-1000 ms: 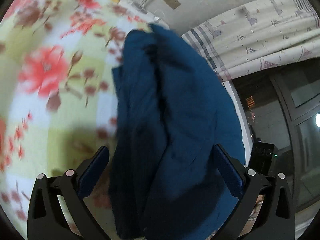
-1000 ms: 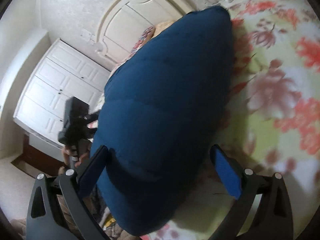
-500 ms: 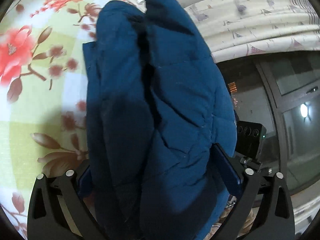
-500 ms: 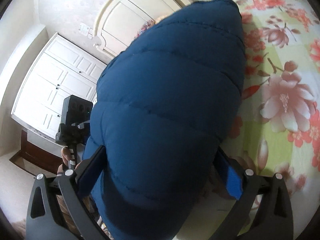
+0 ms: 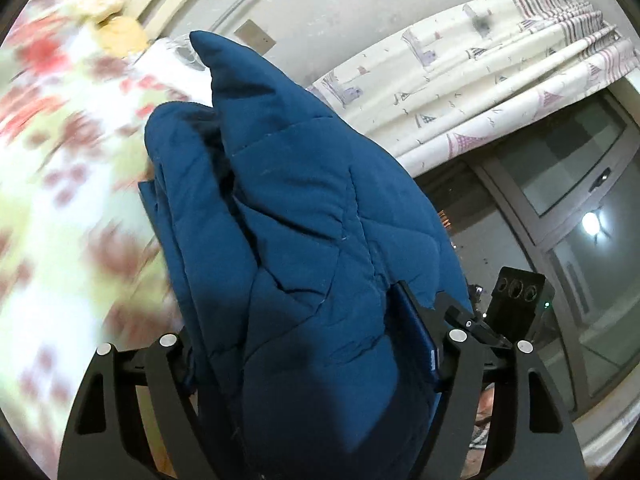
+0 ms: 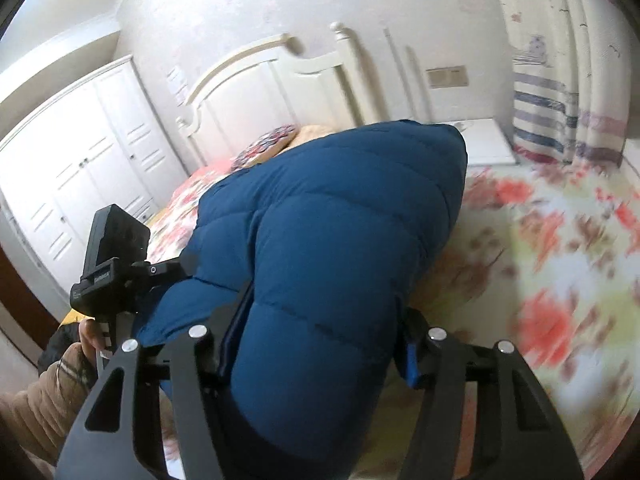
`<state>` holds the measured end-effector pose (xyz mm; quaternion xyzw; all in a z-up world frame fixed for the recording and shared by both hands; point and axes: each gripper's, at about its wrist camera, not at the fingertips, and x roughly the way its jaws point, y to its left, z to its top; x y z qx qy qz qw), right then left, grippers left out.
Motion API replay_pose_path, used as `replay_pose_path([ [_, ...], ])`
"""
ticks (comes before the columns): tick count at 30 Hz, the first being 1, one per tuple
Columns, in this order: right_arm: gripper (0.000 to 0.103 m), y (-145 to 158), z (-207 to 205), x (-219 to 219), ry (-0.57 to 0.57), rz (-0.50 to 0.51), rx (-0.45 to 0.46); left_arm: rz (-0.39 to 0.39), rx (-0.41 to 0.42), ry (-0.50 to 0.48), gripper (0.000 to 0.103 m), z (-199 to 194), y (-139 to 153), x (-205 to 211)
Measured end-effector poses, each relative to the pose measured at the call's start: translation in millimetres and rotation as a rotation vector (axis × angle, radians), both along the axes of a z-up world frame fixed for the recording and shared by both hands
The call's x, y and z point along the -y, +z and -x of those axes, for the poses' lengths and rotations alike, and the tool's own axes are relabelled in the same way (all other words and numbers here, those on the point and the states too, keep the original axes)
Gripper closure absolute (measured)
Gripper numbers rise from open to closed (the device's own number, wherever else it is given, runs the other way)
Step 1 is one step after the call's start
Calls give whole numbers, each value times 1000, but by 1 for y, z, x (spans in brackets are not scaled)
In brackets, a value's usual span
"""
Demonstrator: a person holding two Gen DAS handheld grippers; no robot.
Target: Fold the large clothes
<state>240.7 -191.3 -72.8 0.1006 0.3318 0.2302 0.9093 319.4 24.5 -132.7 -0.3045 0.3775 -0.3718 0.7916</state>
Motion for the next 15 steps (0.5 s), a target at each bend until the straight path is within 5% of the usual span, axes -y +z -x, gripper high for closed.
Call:
replay_pose_path([
  [4,35,-41,-60,52,-76,-38,-216,-90,-102,-3,35,-52,-27,32],
  [6,19,-58,-64,65,-96,-98,-249,-88,-106,4,21,-54,-42,38],
  [10,19,-35,-39,55,-174,13,-156,-122,-94,23,16,-45,-39,30],
  [12,17,-12,-18,44,-250,93,-35,-145,-80,55,16,-39,-29,21],
  [15,23,11,2,5,-169,160,105,-204,48,172,15,-30,9,4],
])
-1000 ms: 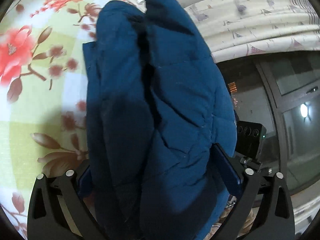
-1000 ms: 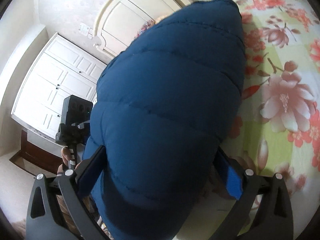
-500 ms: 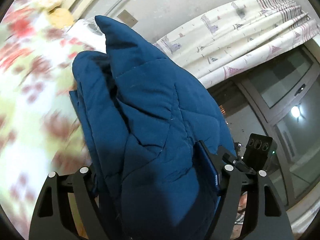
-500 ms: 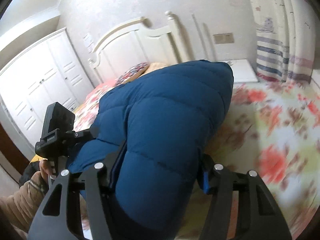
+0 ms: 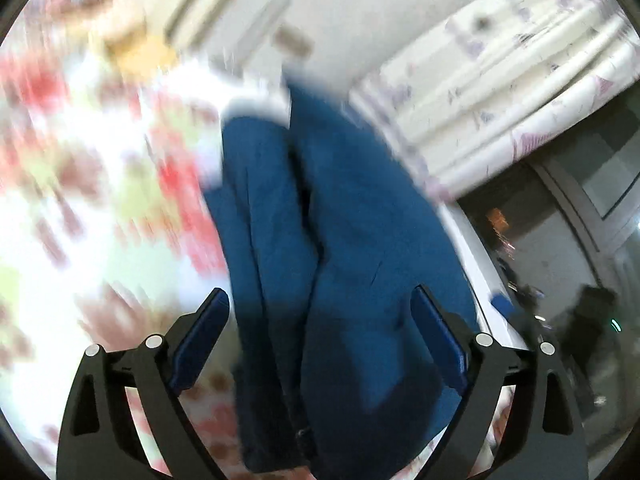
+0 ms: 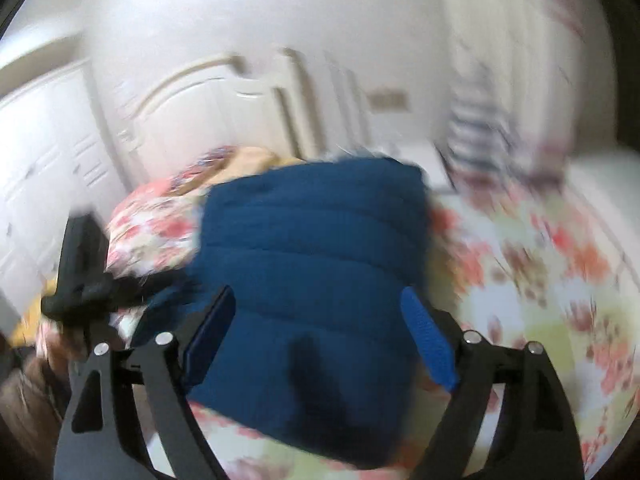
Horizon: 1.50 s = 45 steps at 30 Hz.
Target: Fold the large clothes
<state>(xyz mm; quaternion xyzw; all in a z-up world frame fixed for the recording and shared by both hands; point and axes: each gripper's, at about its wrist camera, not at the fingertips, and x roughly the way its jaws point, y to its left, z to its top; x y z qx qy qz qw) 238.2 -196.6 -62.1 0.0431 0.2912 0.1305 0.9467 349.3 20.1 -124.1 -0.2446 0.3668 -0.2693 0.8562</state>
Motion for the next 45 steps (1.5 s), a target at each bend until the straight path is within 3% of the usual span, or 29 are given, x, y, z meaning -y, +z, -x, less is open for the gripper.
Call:
replay_pose_path([
  [1,25,2,3,-22,29,66,20,-21,75,64,13,3,22,-5],
  [4,28,-5,1,-87,107,258,40,-98,182,145,10,-11,69,-1],
  [7,29,-33,3,-140,170,428,54,-270,146,93,10,-49,90,43],
  [10,31,-59,12,-181,183,589,82,-498,104,-30,10,-96,80,98],
  [13,31,-82,9,-193,188,681,84,-598,65,-64,10,-126,54,124],
  [15,30,-80,5,-190,189,637,63,-612,38,-72,5,-140,30,126],
  [19,30,-79,-3,-192,220,622,32,-479,-34,-36,4,-156,3,104],
  [25,27,-81,-9,-191,214,614,55,-367,-86,-31,4,-155,-10,84],
  [29,25,-65,1,-176,283,547,8,-406,-78,68,4,-126,5,74],
  [31,25,-46,19,-157,314,479,2,-433,-6,123,4,-92,25,66],
  [34,24,-16,48,-108,305,272,29,-449,150,138,4,-26,57,60],
  [36,22,-6,67,-74,238,181,43,-481,218,147,4,14,67,48],
  [41,9,13,97,-8,-39,130,49,-611,386,273,4,120,89,32],
  [45,2,51,115,25,-222,88,84,-576,485,381,4,190,119,28],
])
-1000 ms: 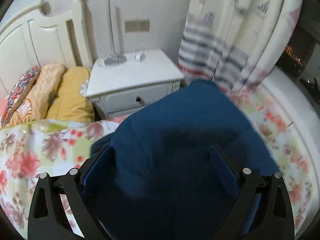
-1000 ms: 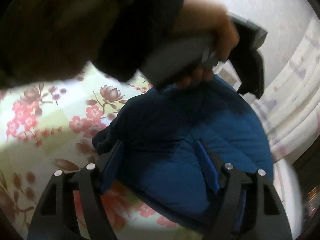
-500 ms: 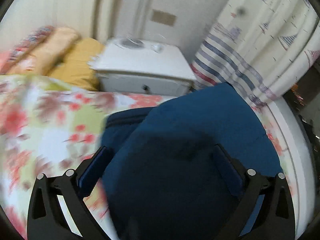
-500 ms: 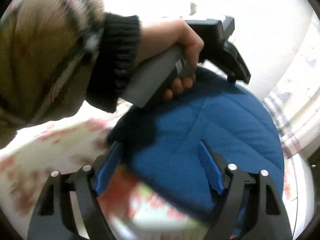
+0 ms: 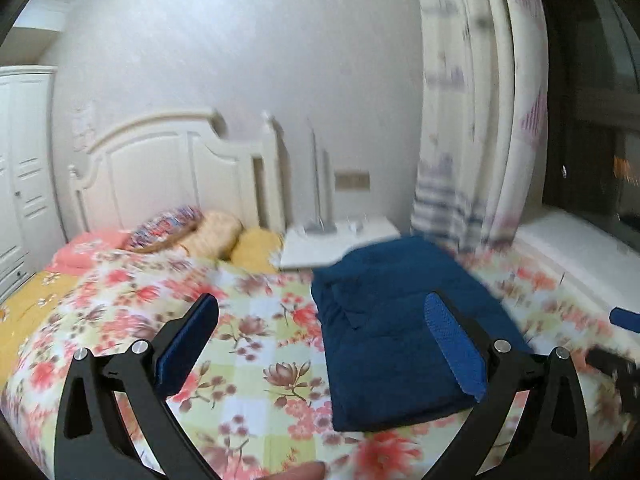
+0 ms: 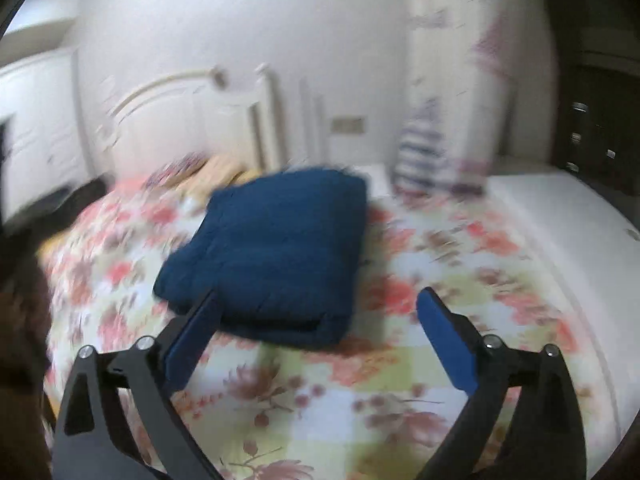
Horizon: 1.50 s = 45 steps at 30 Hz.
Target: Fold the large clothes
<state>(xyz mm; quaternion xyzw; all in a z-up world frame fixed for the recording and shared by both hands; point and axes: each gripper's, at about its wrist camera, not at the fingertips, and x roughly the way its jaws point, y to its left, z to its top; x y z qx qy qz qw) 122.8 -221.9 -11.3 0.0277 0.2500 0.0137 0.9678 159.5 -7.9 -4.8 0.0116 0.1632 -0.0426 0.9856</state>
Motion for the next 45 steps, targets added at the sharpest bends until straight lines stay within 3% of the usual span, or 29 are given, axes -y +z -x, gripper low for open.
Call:
replay_pose_path([
  [2,2,14,17,2,-22,-3,32,36,4,-31,4,19,11,1],
  [5,2,25,30,-11,-21,65,34,7,-16,-18,4,38,16,13],
  [11,2,13,46,-41,-56,192,3,-13,-83,41,4,63,-9,25],
  [17,2,8,51,-33,-42,145,-4,-6,-129,26,4,72,-27,25],
  [45,2,3,48,-37,-9,131,-10,-25,-107,15,4,81,-23,26],
])
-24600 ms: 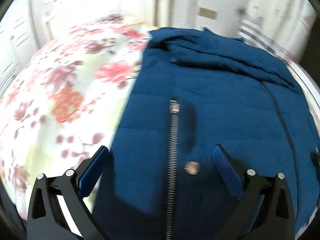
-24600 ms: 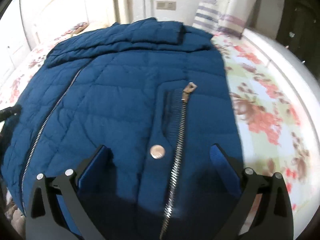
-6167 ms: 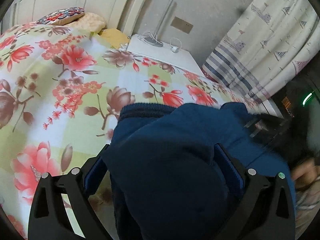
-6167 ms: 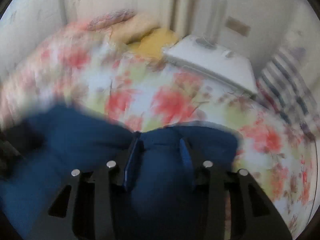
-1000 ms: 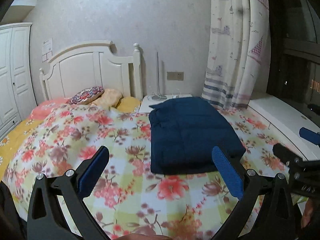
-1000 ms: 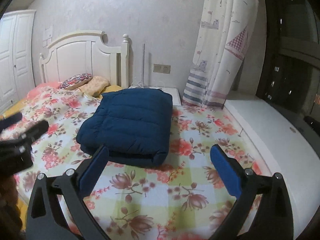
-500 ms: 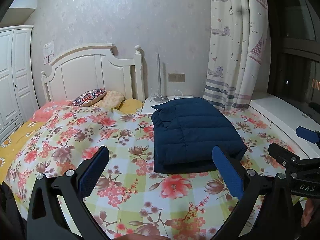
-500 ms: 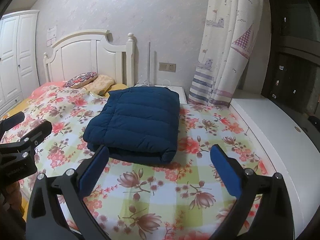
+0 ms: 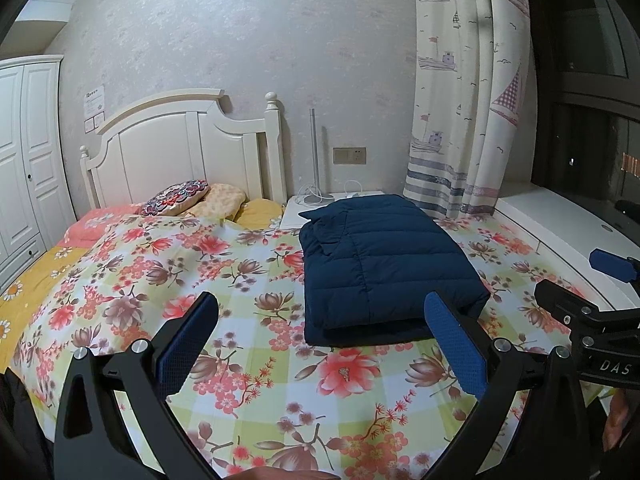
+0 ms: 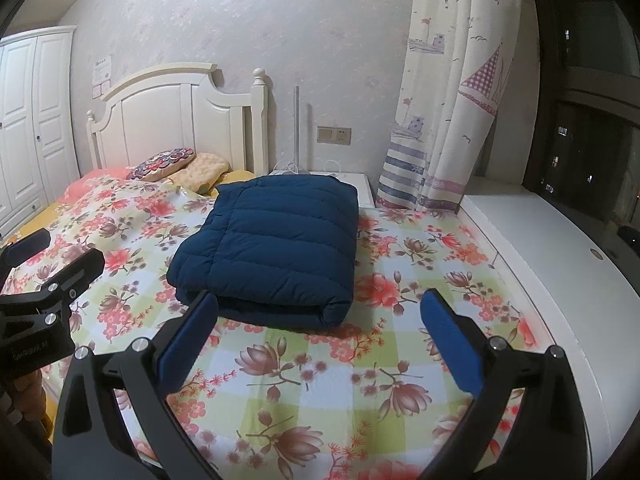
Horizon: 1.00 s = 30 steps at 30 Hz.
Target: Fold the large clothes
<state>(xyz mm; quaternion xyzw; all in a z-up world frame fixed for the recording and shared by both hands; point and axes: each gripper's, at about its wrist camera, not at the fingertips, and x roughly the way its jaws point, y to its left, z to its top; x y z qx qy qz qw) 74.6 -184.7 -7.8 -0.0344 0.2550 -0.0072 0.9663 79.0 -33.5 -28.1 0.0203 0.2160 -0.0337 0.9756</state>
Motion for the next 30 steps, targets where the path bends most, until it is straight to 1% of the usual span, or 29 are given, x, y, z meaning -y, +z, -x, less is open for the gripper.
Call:
replay_pose_path([
  [30,2,-1,1,1,18,-8,-2,-2,1,8,4,3,0,-1],
])
